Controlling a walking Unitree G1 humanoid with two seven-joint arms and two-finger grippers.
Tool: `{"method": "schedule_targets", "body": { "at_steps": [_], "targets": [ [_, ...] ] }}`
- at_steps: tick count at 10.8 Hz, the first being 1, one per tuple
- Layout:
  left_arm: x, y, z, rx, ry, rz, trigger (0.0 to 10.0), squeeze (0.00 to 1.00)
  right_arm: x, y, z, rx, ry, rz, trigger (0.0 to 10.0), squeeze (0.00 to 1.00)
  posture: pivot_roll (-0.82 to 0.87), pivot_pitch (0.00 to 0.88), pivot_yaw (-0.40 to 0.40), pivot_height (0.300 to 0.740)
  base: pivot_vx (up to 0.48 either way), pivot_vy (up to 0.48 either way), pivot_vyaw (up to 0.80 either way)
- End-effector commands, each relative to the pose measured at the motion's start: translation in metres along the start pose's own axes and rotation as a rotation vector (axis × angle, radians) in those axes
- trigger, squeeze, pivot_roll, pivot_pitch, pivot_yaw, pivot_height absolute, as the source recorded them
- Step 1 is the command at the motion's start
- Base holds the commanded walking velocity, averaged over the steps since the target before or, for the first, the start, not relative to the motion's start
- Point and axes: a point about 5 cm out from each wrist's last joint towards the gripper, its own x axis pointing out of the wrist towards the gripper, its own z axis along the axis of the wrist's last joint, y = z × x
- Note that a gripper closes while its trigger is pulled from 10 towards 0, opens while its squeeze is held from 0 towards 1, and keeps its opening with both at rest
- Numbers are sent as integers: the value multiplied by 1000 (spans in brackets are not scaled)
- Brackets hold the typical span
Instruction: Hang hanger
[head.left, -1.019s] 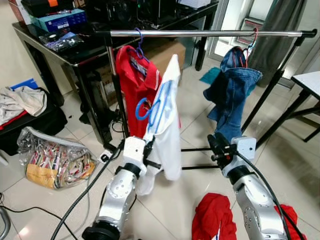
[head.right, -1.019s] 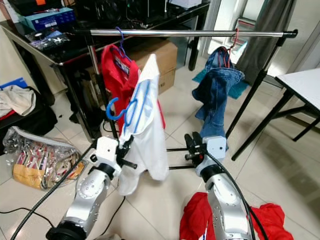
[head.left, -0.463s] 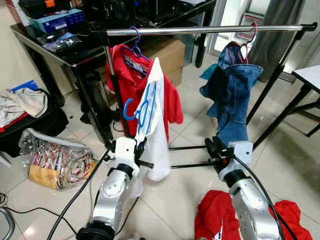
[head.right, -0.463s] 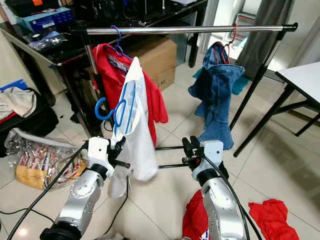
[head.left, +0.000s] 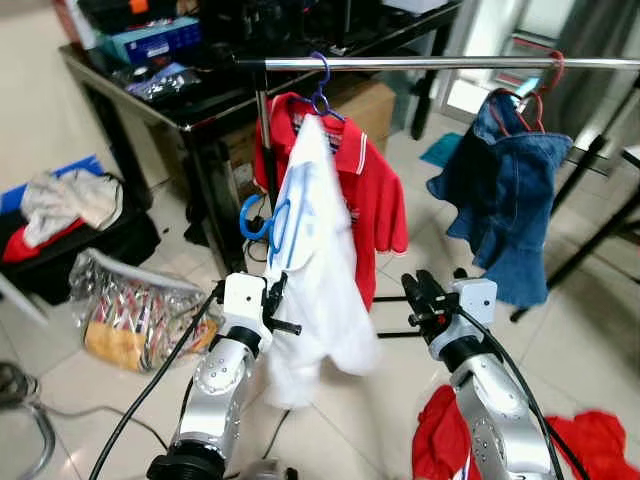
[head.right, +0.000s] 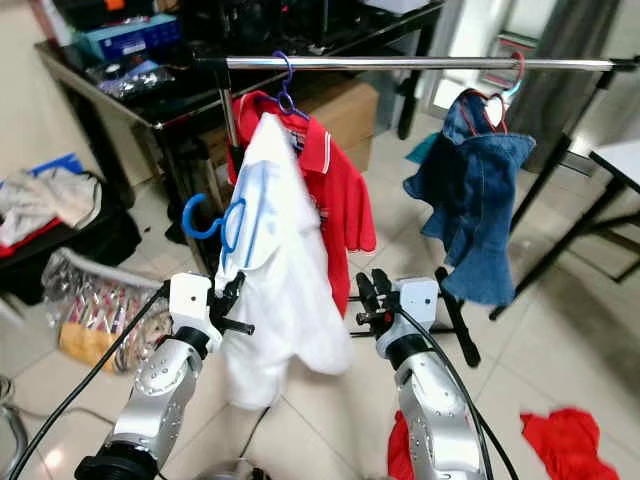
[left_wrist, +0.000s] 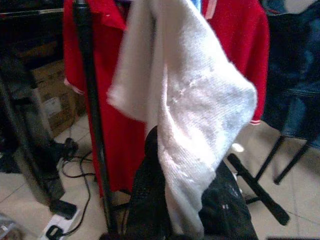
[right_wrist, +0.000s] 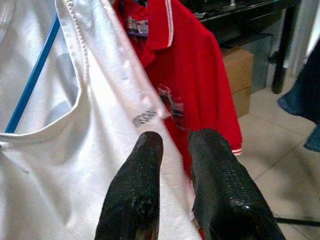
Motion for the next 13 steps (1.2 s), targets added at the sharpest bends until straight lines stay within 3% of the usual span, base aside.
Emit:
{"method": "schedule_targets", "body": {
  "at_steps": [1, 6, 10, 13],
  "targets": [
    [4, -4, 7, 6, -32, -18, 10000, 0, -3, -5, -1, -5, 3, -20, 10000, 0, 106, 35, 41, 740, 0, 0, 0],
    [4, -3, 7, -3, -23, -16, 10000, 0, -2, -5, -2, -4, 5, -24, 10000, 0, 105, 34, 47, 740, 0, 0, 0],
    [5, -4, 7, -2, -21, -19, 10000, 0, -3, -5, -3, -3, 6, -26, 10000, 0, 104, 34, 50, 740, 0, 480, 0],
    [5, -4, 7, 5, -22, -21, 10000, 0, -3, -5, -3, -4, 8, -26, 10000, 0, 103, 33, 52, 740, 0, 0, 0]
  ]
}}
